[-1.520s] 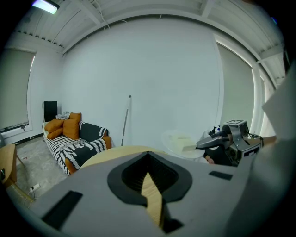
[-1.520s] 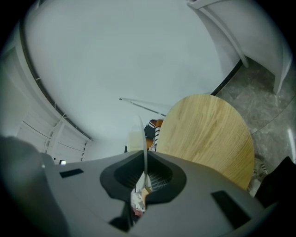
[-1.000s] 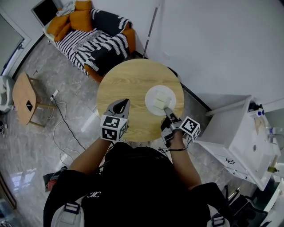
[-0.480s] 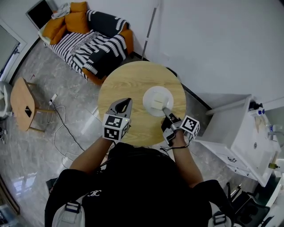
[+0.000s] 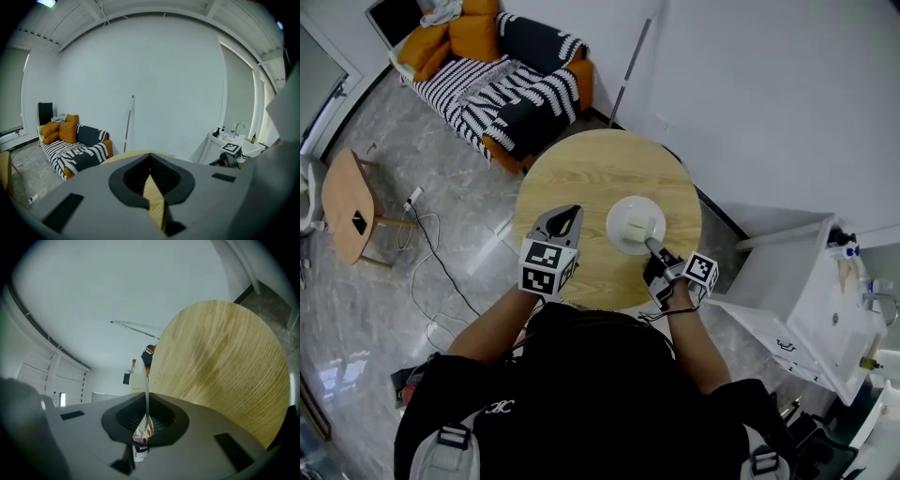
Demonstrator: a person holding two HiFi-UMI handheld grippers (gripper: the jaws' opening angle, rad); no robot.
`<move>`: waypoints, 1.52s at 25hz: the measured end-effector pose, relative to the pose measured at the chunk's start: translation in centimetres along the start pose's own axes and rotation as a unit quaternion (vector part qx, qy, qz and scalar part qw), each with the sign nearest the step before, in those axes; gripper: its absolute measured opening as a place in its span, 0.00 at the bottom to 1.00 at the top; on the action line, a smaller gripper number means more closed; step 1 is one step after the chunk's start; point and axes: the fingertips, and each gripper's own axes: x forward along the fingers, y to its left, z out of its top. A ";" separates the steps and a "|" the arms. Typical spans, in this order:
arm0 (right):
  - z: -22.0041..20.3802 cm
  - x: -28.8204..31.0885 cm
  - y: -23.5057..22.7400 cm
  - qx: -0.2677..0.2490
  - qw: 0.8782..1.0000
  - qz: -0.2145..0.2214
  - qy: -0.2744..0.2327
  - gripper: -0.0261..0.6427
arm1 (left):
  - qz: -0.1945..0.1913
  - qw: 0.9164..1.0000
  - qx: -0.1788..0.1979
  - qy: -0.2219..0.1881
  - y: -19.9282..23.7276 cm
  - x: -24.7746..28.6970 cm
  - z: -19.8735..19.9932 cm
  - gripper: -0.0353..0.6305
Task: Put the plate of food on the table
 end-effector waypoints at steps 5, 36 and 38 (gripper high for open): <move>0.0 0.5 -3.1 0.028 1.000 -0.003 0.005 0.07 | 0.020 1.000 -0.011 0.002 1.7 -0.7 -0.4 0.06; -3.1 4.9 -8.9 0.048 0.997 -0.037 0.052 0.07 | 0.041 0.998 -0.033 0.027 5.5 -2.8 -3.1 0.06; -3.1 4.9 -8.9 0.050 0.997 -0.038 0.052 0.07 | 0.041 0.998 -0.034 0.028 5.6 -2.7 -3.1 0.06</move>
